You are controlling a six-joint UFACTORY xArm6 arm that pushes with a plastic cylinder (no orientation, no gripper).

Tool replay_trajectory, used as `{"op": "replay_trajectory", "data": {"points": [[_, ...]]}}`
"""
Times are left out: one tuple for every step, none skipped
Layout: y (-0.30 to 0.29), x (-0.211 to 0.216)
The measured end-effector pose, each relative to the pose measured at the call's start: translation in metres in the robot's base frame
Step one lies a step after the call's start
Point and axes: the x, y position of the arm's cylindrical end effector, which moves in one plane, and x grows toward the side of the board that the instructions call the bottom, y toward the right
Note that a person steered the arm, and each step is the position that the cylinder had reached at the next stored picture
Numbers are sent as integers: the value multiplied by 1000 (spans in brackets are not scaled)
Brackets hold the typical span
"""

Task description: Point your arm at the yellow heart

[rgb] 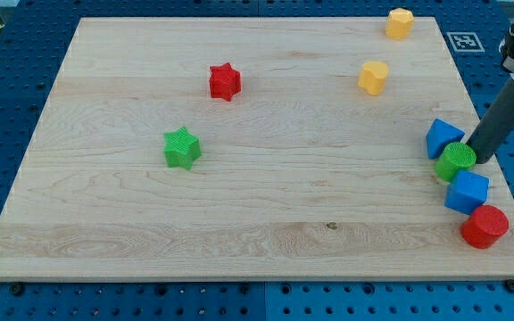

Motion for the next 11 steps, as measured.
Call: {"op": "replay_trajectory", "data": {"points": [[0, -3], [0, -22], [-6, -48], [-53, -72], [-114, -78], [-145, -105], [-149, -146], [-149, -147], [-149, -156], [-149, -164], [-147, -164]]}}
